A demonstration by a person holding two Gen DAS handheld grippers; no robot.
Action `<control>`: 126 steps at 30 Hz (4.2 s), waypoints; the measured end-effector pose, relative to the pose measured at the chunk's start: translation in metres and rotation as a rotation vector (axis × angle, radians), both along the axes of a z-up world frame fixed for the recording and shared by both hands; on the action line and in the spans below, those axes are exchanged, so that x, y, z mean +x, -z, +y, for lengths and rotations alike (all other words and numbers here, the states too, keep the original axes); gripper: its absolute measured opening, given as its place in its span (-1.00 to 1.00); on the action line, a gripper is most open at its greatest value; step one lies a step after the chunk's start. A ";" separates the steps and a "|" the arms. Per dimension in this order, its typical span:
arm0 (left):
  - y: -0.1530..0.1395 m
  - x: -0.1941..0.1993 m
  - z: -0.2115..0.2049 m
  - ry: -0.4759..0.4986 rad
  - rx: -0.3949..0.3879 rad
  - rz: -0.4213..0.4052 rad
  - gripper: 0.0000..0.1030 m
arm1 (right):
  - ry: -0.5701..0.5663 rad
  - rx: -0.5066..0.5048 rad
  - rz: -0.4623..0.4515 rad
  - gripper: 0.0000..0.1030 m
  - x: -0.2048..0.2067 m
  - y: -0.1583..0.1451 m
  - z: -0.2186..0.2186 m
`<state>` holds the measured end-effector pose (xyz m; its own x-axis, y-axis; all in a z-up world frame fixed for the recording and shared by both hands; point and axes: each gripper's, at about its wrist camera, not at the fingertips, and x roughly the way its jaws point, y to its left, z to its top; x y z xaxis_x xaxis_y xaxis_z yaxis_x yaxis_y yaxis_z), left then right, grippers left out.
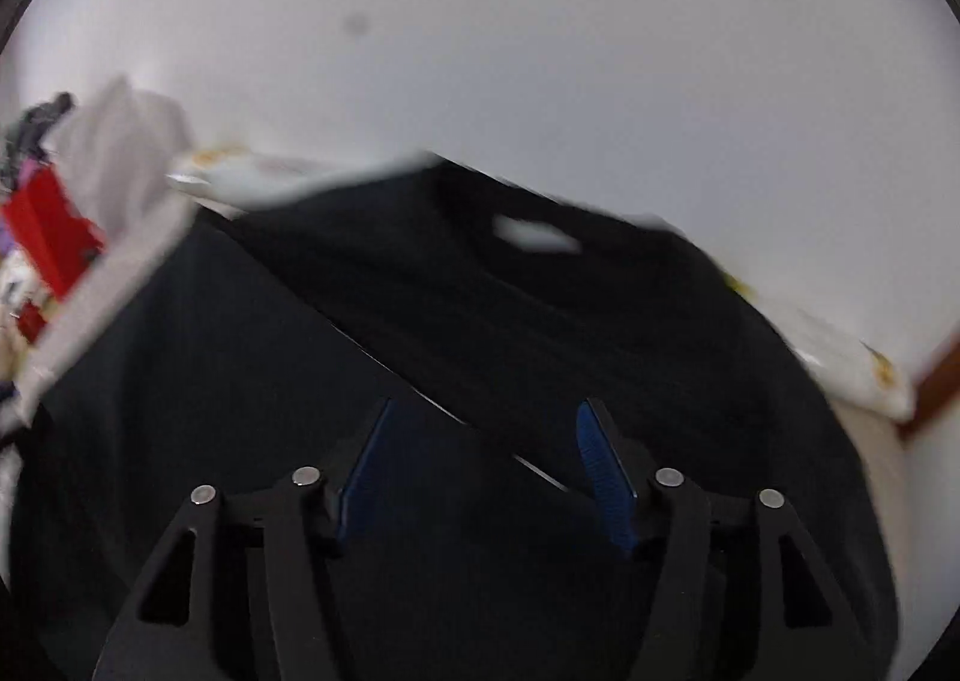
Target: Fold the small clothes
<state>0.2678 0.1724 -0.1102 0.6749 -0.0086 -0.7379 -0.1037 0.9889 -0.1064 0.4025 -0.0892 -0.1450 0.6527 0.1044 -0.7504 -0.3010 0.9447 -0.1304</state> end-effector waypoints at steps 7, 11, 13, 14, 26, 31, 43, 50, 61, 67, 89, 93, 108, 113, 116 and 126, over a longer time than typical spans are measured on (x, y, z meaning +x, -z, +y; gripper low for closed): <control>0.036 0.025 0.005 -0.066 0.018 0.120 0.24 | 0.286 0.000 0.139 0.27 -0.031 0.045 -0.148; 0.035 0.022 0.005 -0.078 0.025 0.118 0.24 | 0.311 0.134 0.158 0.30 -0.035 0.054 -0.166; 0.035 0.020 0.004 -0.091 0.024 0.118 0.25 | 0.309 0.157 0.148 0.29 -0.033 0.055 -0.160; 0.034 0.019 0.003 -0.092 0.035 0.116 0.25 | 0.301 0.161 0.140 0.25 -0.030 0.056 -0.152; 0.033 0.007 0.003 -0.101 0.040 0.131 0.30 | 0.242 0.117 0.055 -0.51 -0.024 0.055 -0.130; 0.026 -0.009 -0.005 -0.079 0.049 0.152 0.27 | 0.315 0.125 0.045 -0.17 -0.050 0.030 -0.148; 0.023 -0.073 -0.038 -0.025 0.030 0.122 0.40 | 0.563 -0.024 -0.011 0.56 -0.191 0.011 -0.314; 0.024 -0.093 -0.043 -0.048 -0.006 0.091 0.43 | 0.614 -0.016 0.073 0.56 -0.253 0.056 -0.386; 0.022 -0.104 -0.044 -0.085 0.051 0.125 0.43 | 0.644 0.120 0.047 -0.23 -0.247 0.068 -0.410; 0.024 -0.110 -0.032 -0.101 0.094 0.124 0.43 | 0.687 0.070 -0.027 -0.86 -0.253 0.048 -0.398; 0.041 -0.123 -0.028 -0.051 0.068 0.111 0.61 | 0.241 0.226 -0.237 -0.87 -0.166 -0.086 -0.158; 0.041 -0.123 -0.027 -0.051 0.065 0.110 0.62 | 0.148 0.243 -0.220 -0.87 -0.149 -0.083 -0.109; 0.041 -0.123 -0.027 -0.052 0.065 0.111 0.65 | 0.087 0.249 -0.048 0.29 -0.131 -0.013 -0.078; 0.041 -0.123 -0.026 -0.051 0.062 0.110 0.66 | 0.153 0.235 -0.046 0.35 -0.165 -0.010 -0.120; 0.041 -0.123 -0.026 -0.051 0.063 0.110 0.66 | 0.177 0.237 0.001 0.35 -0.170 0.003 -0.132; 0.041 -0.124 -0.026 -0.051 0.063 0.110 0.66 | 0.189 0.252 0.021 -0.90 -0.158 0.004 -0.123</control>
<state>0.1442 0.1469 -0.1512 0.5882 0.0723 -0.8055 -0.1617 0.9864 -0.0295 0.2447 -0.2121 -0.1485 0.6628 0.1668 -0.7300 -0.1169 0.9860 0.1192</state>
